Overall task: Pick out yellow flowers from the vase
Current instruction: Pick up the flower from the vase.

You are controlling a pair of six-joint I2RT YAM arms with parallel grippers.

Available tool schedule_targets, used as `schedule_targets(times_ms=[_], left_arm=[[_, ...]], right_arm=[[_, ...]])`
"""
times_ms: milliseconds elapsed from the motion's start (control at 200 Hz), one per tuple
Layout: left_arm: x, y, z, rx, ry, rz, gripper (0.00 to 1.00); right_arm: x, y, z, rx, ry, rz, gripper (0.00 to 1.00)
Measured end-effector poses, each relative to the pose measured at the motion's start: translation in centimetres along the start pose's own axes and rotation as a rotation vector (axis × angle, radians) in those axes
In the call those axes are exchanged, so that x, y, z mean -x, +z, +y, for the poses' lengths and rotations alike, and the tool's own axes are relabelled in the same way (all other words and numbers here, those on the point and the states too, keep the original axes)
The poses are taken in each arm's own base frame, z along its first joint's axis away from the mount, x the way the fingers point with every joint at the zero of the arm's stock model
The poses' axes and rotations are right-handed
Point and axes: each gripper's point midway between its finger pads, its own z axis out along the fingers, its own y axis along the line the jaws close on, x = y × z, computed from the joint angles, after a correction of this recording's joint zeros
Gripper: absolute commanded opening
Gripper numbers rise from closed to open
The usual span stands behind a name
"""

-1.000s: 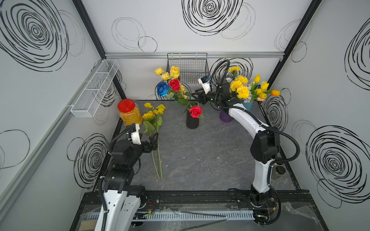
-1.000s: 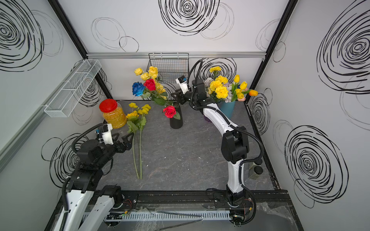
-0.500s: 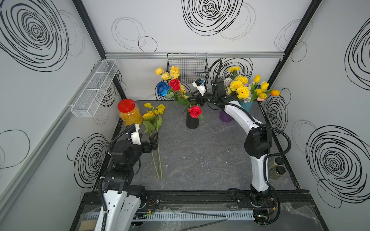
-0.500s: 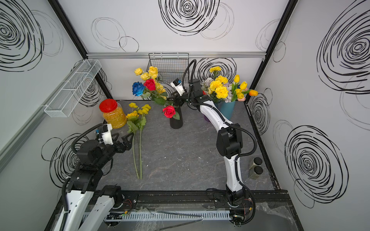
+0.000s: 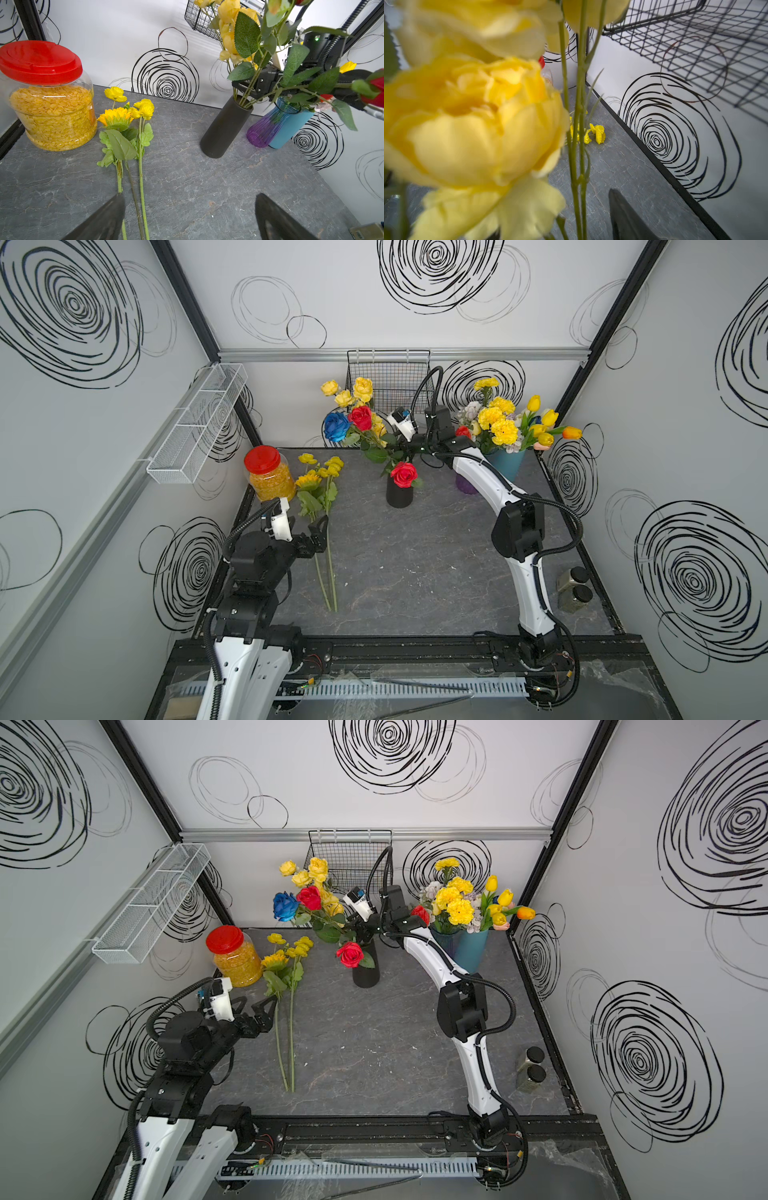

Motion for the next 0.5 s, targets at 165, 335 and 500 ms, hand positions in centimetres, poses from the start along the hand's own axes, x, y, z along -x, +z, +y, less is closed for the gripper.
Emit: schedule_targets(times_ms=[165,335,500], left_arm=[[0.00,-0.01,-0.01,0.000,0.000,0.000,0.99],[0.00,-0.01,-0.02,-0.001,0.000,0.000,0.99],[-0.01,-0.01,-0.04,-0.002,0.000,0.000,0.99]], right_arm=[[-0.12,0.07,-0.20,-0.012,-0.002,0.006,0.44],[-0.13,0.07,-0.47,-0.028,0.008,0.008,0.33],[0.00,0.11,-0.60,-0.038,0.034,0.004,0.40]])
